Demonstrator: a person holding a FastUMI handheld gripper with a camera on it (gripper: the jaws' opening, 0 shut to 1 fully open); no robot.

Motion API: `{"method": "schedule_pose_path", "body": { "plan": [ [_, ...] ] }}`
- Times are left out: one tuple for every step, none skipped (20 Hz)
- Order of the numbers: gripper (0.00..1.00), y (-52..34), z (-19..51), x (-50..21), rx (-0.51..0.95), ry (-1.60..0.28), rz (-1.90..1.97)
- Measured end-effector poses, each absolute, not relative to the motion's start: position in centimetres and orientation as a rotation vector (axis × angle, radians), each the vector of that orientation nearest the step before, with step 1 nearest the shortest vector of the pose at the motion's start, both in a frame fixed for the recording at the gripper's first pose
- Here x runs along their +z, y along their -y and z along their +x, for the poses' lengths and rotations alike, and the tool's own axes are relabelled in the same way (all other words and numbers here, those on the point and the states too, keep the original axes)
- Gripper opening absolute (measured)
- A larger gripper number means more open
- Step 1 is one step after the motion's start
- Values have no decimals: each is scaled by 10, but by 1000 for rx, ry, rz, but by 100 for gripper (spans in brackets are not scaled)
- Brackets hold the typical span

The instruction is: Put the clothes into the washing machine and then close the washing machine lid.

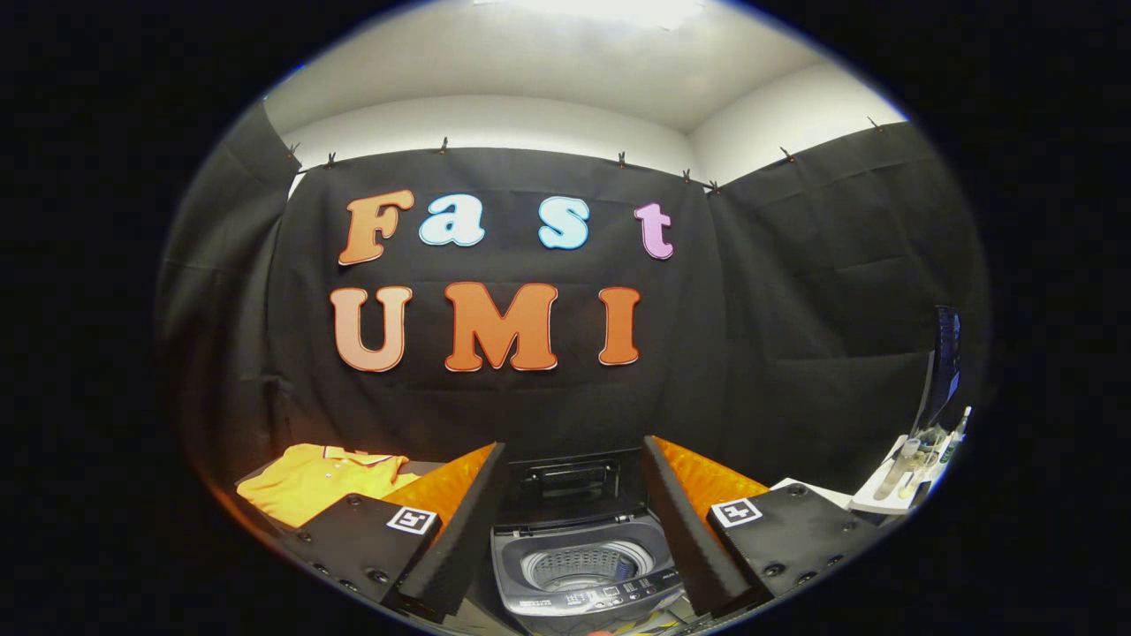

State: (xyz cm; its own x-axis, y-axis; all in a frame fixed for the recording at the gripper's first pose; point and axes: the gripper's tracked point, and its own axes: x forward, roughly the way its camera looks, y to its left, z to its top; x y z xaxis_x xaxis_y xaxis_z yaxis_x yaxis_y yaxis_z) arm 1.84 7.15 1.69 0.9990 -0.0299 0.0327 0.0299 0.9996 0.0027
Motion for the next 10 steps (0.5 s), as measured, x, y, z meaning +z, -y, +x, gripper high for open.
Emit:
{"method": "schedule_pose_path", "body": {
  "plan": [
    [97, -74, 18, 16, -29, 32, 5],
    [98, -75, 19, 17, -30, 31, 11],
    [98, -77, 18, 17, -29, 35, 26],
    [98, -82, 17, 19, -17, 44, 49],
    [98, -86, 15, 21, -7, 54, 76],
    [98, -87, 15, 23, -3, 61, 100],
    [98, -87, 16, 24, 0, 64, 114],
    [98, -86, 16, 24, 0, 61, 119],
    [98, -83, 18, 23, -5, 59, 115],
    [98, -81, 16, 25, -12, 60, 111]
  ]
}}
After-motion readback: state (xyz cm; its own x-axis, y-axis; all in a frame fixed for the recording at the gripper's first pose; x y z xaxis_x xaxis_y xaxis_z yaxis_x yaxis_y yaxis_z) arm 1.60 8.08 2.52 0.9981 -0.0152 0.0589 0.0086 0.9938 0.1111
